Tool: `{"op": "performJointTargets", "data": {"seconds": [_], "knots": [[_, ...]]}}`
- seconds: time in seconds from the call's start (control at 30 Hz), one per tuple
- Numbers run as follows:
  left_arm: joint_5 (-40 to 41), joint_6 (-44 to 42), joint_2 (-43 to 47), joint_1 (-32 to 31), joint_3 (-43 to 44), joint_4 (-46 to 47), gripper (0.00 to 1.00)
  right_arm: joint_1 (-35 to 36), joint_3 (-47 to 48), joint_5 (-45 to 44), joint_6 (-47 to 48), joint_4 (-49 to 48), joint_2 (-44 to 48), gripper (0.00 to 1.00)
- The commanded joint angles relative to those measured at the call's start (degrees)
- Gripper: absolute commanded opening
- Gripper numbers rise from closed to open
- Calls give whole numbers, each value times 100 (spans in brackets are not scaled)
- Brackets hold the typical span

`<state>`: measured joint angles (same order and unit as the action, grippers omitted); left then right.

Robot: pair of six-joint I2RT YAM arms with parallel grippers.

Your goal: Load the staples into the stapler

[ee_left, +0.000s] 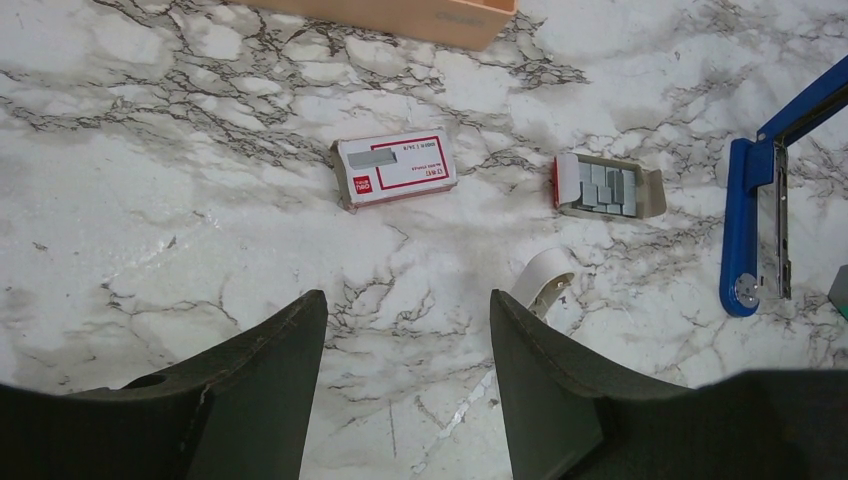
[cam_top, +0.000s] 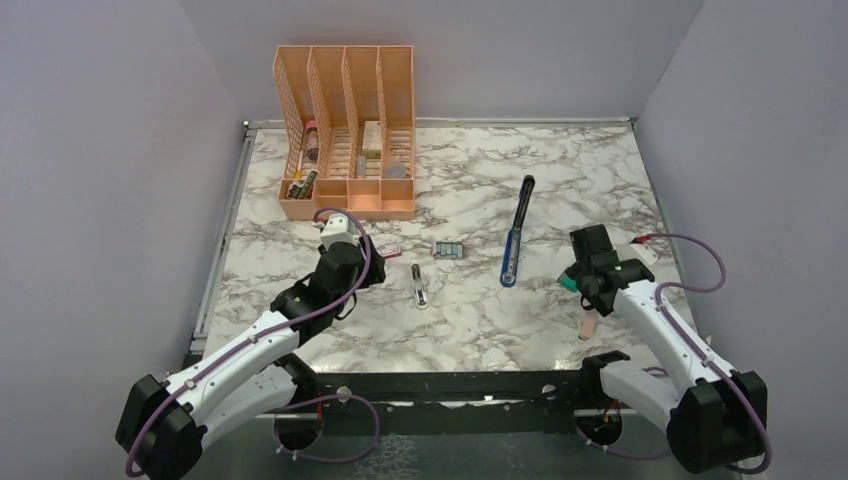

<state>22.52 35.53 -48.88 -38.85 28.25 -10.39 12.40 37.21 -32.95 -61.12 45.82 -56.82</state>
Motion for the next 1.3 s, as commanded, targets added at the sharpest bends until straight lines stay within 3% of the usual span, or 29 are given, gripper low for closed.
{"op": "performJointTargets", "data": {"seconds": [0.0, 0.37, 0.5, 0.63, 0.73, 0.8, 0.97, 1.27], "knots": [[159, 54, -23, 9, 13, -75, 62, -58, -202, -174, -930, 463, 7, 75], [464, 189, 193, 9, 31, -321, 63, -193, -705, 810, -1320, -131, -599, 70], [489, 226, 270, 5, 23, -328, 63, -194, -690, 657, -1229, -95, -616, 62], [494, 226, 239, 9, 47, -338, 63, -194, -823, 718, -1120, -199, -455, 46], [512, 226, 219, 9, 74, -379, 63, -194, -857, 759, -998, -227, -417, 43], [516, 242, 237, 9, 75, -412, 63, -194, -799, 612, -1038, -80, -427, 47], [545, 262, 310, 9, 84, -461, 63, -194, -553, 280, -1373, 362, -374, 72], [348, 214, 237, 8, 99, -353, 63, -194, 180, -193, -2634, 1902, -1514, 76]]}}
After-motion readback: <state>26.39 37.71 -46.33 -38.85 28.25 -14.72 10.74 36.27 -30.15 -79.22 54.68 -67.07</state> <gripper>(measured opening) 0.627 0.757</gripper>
